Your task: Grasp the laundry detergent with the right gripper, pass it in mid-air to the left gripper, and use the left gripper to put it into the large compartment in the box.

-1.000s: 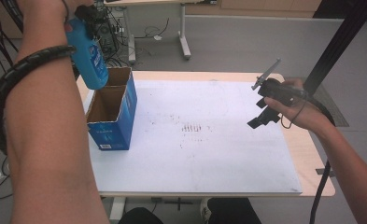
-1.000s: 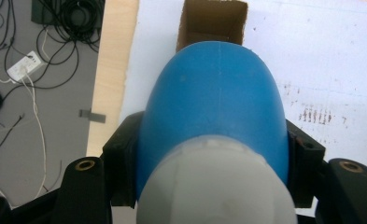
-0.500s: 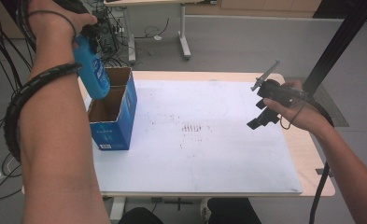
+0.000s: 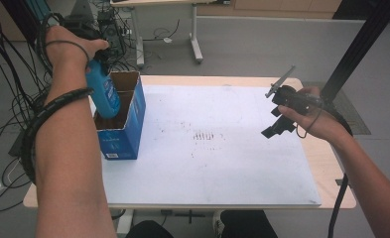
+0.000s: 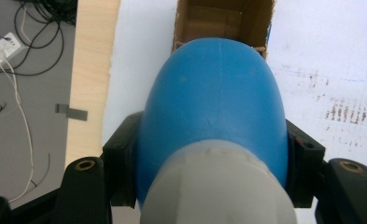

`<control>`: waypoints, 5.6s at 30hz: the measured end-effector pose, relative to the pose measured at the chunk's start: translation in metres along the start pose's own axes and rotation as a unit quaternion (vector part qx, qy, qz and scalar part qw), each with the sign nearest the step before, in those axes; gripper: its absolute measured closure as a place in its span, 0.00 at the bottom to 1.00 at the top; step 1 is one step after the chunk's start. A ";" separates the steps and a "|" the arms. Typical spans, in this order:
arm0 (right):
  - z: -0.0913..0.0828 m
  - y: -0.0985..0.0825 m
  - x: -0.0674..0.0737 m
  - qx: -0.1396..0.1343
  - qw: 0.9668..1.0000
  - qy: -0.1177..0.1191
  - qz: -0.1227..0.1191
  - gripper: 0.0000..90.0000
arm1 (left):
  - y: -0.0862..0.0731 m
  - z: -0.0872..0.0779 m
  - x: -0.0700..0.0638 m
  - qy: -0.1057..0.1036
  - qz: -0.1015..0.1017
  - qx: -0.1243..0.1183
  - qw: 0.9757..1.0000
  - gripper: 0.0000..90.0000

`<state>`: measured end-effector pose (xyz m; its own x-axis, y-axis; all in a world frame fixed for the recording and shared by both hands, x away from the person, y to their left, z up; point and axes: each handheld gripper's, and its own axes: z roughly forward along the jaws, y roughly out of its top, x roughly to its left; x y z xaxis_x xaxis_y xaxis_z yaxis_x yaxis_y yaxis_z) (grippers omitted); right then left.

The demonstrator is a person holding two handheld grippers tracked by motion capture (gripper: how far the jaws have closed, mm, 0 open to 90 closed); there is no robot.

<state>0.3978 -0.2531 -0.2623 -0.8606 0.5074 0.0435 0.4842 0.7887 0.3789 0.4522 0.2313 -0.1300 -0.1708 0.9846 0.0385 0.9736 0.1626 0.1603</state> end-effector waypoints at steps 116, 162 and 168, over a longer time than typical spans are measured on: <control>0.011 0.016 0.000 0.019 1.000 -0.018 -0.013 0.07 | -0.023 0.144 -0.014 0.006 0.056 0.035 0.998 0.41; 0.010 0.014 0.000 0.019 1.000 -0.018 -0.013 0.07 | -0.024 0.144 -0.015 0.007 0.058 0.033 0.998 0.41; 0.011 0.014 0.001 0.020 1.000 -0.018 -0.014 0.07 | -0.024 0.144 -0.015 0.007 0.059 0.034 0.998 0.41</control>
<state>0.4053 -0.2375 -0.2667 -0.8677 0.4970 -0.0006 0.4668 0.8155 0.3421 0.4533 0.2217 -0.2766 -0.0557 0.9962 0.0676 0.9950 0.0498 0.0861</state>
